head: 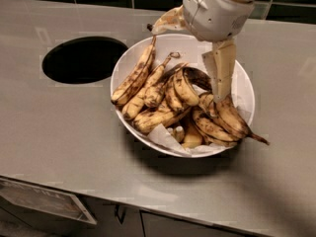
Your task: Pick banana from white bowl
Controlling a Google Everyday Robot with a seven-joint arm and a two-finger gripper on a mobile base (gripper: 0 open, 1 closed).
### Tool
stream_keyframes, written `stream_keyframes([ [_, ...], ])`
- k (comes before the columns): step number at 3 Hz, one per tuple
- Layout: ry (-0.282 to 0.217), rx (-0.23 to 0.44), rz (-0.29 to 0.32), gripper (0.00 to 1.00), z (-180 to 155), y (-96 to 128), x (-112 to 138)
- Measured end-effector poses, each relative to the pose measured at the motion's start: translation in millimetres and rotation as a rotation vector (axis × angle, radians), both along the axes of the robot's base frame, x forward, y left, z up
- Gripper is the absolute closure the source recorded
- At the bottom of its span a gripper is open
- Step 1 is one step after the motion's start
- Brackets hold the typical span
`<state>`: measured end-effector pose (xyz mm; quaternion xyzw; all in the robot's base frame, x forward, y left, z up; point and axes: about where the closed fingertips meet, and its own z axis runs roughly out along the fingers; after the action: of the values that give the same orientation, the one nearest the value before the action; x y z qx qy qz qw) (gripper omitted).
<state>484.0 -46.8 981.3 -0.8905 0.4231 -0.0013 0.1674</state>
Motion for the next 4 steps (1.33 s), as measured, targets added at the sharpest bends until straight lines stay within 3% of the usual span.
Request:
stream_keyframes([
  [2, 0.03, 0.007, 0.054, 0.0, -18.8, 9.7, 6.1],
  [4, 0.03, 0.007, 0.054, 0.42, -18.8, 9.7, 6.1],
])
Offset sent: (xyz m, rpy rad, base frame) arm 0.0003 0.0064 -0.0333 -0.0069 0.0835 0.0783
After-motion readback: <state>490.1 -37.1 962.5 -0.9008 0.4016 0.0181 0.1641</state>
